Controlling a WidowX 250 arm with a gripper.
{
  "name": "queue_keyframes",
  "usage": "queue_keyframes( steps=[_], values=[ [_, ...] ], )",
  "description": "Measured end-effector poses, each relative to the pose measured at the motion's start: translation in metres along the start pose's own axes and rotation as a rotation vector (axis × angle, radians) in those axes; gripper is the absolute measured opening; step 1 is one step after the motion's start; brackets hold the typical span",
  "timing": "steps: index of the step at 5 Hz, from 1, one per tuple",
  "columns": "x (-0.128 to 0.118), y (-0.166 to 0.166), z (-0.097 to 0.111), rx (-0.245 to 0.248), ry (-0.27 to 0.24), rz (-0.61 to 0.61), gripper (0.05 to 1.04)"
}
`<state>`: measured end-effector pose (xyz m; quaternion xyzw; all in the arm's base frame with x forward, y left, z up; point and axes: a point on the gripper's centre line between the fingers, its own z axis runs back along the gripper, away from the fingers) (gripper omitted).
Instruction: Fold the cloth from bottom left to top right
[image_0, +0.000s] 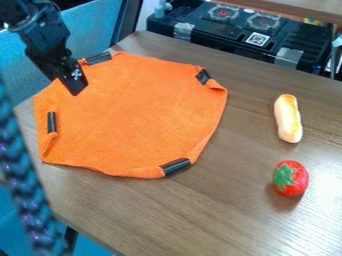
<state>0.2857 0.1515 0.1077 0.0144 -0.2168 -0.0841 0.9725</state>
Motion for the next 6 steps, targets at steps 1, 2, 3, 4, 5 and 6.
queue_keyframes(
  steps=[1, 2, 3, 4, 5, 6],
  values=[
    [-0.006, -0.016, -0.001, 0.089, -0.050, 0.162, 1.000],
    [-0.013, -0.021, -0.002, 0.215, -0.077, 0.389, 1.000],
    [-0.018, -0.018, -0.006, 0.338, -0.032, 0.520, 1.000],
    [-0.025, -0.007, -0.015, 0.413, -0.019, 0.580, 1.000],
    [-0.030, 0.000, -0.023, 0.438, -0.025, 0.617, 1.000],
    [-0.038, 0.007, -0.028, 0.437, -0.018, 0.661, 1.000]
  ],
)
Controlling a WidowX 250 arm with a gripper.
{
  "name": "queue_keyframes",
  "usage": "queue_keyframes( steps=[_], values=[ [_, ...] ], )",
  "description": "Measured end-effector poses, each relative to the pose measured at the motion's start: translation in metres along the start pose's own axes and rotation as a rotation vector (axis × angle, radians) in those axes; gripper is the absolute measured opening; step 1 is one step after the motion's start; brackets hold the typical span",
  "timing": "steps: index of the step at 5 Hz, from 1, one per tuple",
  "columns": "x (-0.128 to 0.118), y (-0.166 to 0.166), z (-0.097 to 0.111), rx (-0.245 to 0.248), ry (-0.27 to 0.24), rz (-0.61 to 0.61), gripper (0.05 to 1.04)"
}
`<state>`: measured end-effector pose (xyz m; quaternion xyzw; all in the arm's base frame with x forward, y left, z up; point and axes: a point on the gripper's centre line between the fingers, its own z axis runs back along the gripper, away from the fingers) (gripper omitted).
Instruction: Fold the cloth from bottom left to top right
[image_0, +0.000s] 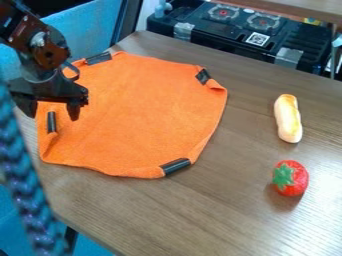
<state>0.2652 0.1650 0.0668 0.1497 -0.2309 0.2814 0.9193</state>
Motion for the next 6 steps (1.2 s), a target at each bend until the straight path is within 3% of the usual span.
queue_keyframes(
  steps=[3, 5, 6],
  values=[
    [-0.005, 0.002, -0.002, -0.004, 0.021, -0.003, 1.000],
    [-0.013, 0.006, -0.012, 0.013, 0.076, 0.018, 0.953],
    [-0.012, 0.004, -0.012, 0.006, 0.097, 0.011, 0.674]
  ],
)
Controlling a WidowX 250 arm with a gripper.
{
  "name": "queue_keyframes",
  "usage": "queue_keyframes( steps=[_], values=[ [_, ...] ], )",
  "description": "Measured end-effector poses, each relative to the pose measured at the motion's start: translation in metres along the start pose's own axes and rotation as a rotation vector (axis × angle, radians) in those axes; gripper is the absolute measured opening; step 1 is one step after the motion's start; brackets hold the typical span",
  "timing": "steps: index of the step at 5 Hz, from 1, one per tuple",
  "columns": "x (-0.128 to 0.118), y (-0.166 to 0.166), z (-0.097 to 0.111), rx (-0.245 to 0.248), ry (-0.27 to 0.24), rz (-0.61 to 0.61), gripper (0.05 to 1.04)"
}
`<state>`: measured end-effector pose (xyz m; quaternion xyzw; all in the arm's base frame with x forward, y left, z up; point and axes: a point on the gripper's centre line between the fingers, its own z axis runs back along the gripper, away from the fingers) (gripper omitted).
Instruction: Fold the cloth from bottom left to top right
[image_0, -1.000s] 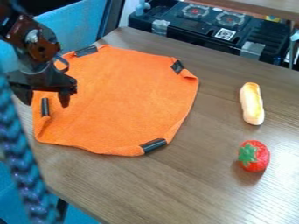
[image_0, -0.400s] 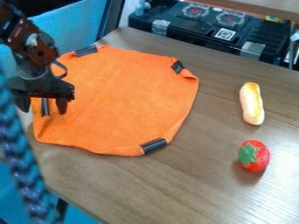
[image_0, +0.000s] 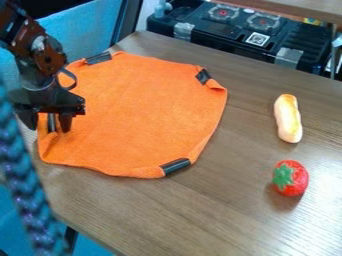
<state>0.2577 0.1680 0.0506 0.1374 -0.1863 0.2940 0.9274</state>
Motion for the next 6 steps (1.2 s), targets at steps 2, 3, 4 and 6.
queue_keyframes(
  steps=[2, 3, 4, 6],
  values=[
    [-0.001, -0.003, 0.006, -0.047, 0.027, -0.011, 0.163],
    [0.002, -0.003, 0.008, -0.052, 0.026, -0.009, 0.065],
    [0.021, -0.009, 0.017, -0.088, 0.013, 0.036, 0.052],
    [0.076, -0.046, 0.055, -0.176, -0.025, 0.098, 0.052]
  ],
)
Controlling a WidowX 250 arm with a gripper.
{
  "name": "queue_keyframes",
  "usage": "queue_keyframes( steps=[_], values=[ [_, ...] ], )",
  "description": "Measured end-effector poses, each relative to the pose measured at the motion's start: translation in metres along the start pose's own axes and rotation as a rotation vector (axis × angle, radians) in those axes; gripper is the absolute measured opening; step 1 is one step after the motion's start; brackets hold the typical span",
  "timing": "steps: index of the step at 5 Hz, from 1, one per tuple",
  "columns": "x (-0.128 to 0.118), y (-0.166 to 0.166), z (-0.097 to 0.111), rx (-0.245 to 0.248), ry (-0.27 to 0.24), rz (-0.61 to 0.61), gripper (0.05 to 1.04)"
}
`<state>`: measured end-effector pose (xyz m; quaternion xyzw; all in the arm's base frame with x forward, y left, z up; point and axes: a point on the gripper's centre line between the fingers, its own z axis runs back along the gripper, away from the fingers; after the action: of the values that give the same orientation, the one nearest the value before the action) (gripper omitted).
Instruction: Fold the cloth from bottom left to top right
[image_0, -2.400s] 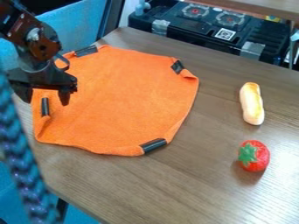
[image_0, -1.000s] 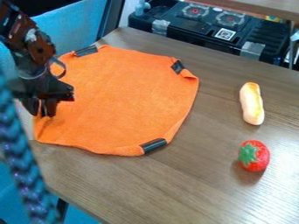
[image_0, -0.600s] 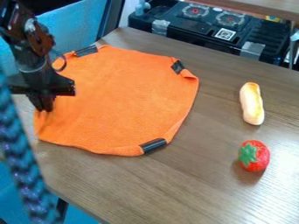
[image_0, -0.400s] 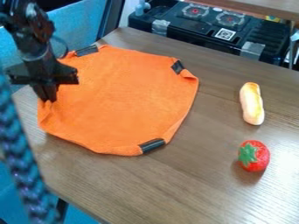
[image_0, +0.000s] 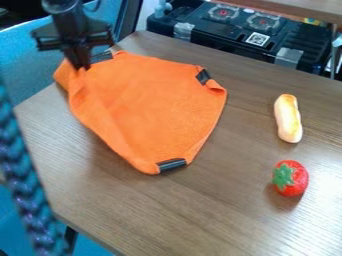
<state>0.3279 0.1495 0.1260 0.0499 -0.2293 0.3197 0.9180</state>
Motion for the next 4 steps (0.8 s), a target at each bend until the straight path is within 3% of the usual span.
queue_keyframes(
  steps=[1, 2, 4],
  values=[
    [0.015, -0.028, 0.004, -0.028, -0.006, 0.007, 0.052],
    [0.027, -0.063, 0.003, -0.046, 0.025, 0.006, 0.051],
    [0.038, -0.108, -0.018, -0.025, 0.049, 0.039, 0.051]
  ],
)
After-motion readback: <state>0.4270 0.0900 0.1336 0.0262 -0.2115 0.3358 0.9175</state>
